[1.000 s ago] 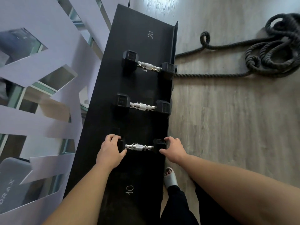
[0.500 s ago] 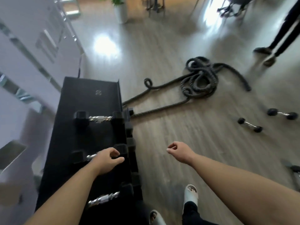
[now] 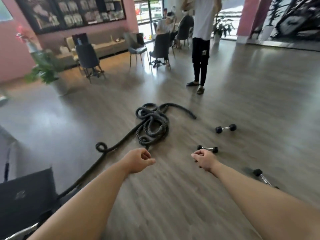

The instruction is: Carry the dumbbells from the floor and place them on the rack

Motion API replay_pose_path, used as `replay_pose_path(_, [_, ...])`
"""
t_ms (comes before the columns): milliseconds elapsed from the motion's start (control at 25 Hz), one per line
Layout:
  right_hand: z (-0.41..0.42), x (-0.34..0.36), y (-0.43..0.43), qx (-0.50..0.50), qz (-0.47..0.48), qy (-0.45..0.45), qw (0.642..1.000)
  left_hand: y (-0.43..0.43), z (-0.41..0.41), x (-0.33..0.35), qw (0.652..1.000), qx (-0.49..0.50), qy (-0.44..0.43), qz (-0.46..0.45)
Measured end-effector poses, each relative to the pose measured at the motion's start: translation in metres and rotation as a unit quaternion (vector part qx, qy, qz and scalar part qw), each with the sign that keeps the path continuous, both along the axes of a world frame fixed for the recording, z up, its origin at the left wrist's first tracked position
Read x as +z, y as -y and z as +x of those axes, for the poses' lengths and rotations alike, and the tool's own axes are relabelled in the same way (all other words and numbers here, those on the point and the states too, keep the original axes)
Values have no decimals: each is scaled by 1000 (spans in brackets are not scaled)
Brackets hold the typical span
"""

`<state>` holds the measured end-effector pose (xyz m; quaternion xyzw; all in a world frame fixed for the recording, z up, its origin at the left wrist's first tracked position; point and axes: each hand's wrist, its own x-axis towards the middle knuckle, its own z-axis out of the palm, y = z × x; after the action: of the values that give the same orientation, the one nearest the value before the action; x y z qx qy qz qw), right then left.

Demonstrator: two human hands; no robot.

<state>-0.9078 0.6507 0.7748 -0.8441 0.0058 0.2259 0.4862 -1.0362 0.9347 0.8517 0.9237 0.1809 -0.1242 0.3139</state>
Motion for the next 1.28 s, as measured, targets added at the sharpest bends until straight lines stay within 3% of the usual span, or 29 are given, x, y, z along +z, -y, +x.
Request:
replay_pose_path(280, [159, 30, 135, -73, -6, 6, 997, 134, 186, 20, 997, -60, 53, 21])
replay_pose_path(480, [220, 16, 179, -91, -16, -24, 995, 174, 274, 10, 996, -86, 28, 19])
replay_pose_path(720, [301, -1, 198, -143, -22, -40, 989, 172, 399, -19, 992, -122, 12, 16])
replay_pose_path(1040, [423, -24, 176, -209, -93, -61, 971, 131, 579, -85, 986, -147, -38, -64])
replay_pose_path(1280, [512, -38, 155, -211, -115, -62, 969, 111, 675, -115, 987, -130, -46, -83])
